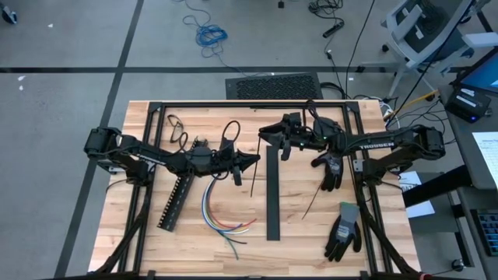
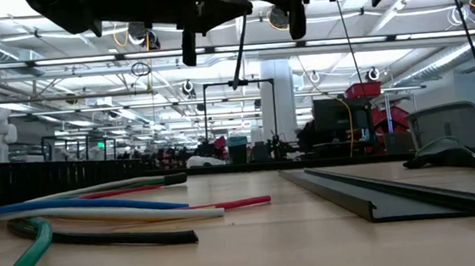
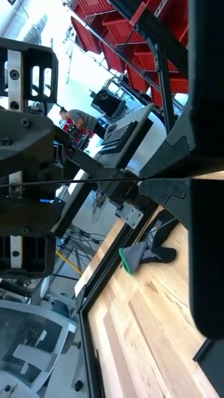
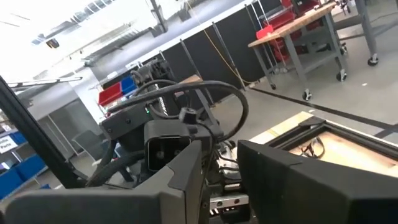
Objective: Ziptie cables
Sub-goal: Prepare the zip tie
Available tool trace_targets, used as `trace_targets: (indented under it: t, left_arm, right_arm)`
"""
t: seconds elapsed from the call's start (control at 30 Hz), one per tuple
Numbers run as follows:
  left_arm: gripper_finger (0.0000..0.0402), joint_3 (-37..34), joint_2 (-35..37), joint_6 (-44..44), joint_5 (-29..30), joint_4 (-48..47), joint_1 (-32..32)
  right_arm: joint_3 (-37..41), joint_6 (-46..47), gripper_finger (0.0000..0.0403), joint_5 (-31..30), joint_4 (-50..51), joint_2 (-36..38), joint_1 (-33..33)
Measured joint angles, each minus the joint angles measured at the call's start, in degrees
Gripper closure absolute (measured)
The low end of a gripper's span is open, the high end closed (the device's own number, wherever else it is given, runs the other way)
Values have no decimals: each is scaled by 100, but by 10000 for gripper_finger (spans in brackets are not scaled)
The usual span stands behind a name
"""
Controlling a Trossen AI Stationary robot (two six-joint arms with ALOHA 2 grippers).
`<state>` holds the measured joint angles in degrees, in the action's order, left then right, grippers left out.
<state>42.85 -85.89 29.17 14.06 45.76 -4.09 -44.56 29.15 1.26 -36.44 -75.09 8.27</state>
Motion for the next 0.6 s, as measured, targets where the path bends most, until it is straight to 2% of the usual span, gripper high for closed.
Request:
trace_targets:
  t: [0.37, 0.6]
  left_arm:
    - [401, 2, 0, -2, 32, 2, -1]
    - [401, 4, 0, 2, 53, 2, -1]
  right_arm:
    - [2, 7, 310, 79, 75, 11, -11]
    - [2, -138, 314, 58, 240, 260, 35]
